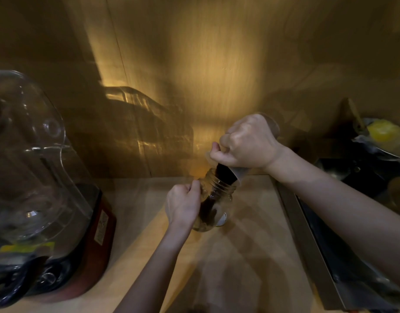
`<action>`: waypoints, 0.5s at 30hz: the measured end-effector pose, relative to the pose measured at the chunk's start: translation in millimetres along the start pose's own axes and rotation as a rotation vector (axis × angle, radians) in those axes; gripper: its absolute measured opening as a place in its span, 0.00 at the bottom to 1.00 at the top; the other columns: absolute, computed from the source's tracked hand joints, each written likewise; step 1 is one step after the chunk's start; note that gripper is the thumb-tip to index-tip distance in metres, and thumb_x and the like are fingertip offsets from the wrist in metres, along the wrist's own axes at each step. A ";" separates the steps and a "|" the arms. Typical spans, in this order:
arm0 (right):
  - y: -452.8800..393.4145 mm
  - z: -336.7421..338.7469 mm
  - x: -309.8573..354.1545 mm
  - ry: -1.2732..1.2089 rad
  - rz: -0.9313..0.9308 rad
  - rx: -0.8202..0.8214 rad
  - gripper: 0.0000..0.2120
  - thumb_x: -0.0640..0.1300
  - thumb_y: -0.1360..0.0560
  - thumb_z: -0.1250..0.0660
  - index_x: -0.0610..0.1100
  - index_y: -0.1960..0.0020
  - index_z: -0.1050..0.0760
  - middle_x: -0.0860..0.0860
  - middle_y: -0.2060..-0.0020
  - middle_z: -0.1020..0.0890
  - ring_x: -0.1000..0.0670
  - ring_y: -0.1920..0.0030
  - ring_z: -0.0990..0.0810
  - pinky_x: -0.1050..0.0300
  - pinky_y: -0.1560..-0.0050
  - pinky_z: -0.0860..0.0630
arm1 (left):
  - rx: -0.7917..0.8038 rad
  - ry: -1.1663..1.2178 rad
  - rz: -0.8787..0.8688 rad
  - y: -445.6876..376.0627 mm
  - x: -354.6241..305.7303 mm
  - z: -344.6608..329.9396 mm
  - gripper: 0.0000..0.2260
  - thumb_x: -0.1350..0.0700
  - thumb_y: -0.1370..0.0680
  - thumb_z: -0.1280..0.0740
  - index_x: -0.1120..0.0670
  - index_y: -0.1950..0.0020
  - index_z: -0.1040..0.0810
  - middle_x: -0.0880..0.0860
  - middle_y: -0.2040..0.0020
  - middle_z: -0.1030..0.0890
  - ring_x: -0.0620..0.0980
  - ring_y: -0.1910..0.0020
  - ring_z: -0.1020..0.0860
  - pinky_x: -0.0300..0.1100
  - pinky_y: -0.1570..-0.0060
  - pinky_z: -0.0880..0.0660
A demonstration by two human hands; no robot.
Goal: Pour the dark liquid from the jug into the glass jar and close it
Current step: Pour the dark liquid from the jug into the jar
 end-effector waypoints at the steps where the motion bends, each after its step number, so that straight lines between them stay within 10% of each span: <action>1: -0.2 0.2 -0.2 0.003 -0.001 -0.004 0.21 0.44 0.32 0.36 0.39 0.83 0.28 0.47 0.87 0.28 0.47 0.85 0.29 0.61 0.84 0.31 | 0.004 0.001 0.002 -0.4 0.3 -0.3 0.22 0.53 0.25 0.40 0.54 0.80 0.37 0.52 0.78 0.37 0.53 0.76 0.37 0.45 0.68 0.38; 15: -3.9 -0.6 0.3 -0.006 0.015 -0.002 0.20 0.43 0.33 0.35 0.40 0.83 0.29 0.48 0.88 0.30 0.48 0.86 0.32 0.64 0.83 0.33 | -0.024 -0.007 0.019 -3.8 -1.1 2.3 0.22 0.53 0.26 0.40 0.56 0.80 0.38 0.60 0.72 0.36 0.62 0.69 0.36 0.47 0.67 0.38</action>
Point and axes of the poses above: each hand's wrist, its own y-axis away from the middle knuckle, its own z-axis out of the back of the hand, x = y × z, the point moved 2 cm from there along -y, towards the middle knuckle
